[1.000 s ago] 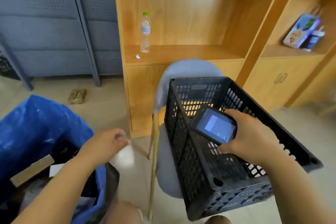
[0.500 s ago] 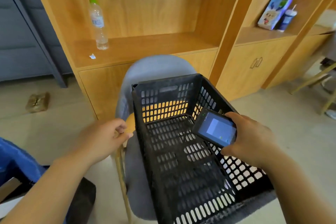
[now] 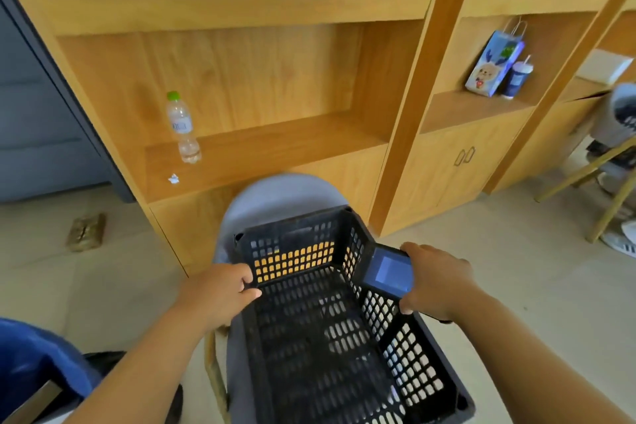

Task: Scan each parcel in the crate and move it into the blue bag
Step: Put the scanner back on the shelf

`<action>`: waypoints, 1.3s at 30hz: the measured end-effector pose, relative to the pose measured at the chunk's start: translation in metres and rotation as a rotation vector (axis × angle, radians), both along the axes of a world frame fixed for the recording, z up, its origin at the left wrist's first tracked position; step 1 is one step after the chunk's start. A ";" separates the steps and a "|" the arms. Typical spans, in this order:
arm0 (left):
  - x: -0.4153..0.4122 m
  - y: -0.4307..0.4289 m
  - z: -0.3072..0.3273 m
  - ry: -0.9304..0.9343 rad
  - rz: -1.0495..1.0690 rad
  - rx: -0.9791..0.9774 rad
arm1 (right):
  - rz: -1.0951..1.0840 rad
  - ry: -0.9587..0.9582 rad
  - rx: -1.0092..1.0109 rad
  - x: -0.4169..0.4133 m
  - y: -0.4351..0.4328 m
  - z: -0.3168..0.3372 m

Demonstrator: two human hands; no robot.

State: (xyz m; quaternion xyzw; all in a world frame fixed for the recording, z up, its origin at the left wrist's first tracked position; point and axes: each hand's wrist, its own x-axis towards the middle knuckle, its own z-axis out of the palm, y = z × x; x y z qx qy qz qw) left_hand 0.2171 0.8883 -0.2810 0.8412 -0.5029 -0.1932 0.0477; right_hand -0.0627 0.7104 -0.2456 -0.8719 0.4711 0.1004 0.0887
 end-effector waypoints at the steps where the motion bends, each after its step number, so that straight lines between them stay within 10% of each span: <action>1: -0.005 -0.004 0.009 -0.005 0.009 0.001 | 0.004 0.004 -0.005 -0.003 -0.008 0.009; 39: -0.265 -0.284 0.159 -0.187 -0.243 -0.197 | -0.100 0.067 -0.443 -0.308 -0.228 0.163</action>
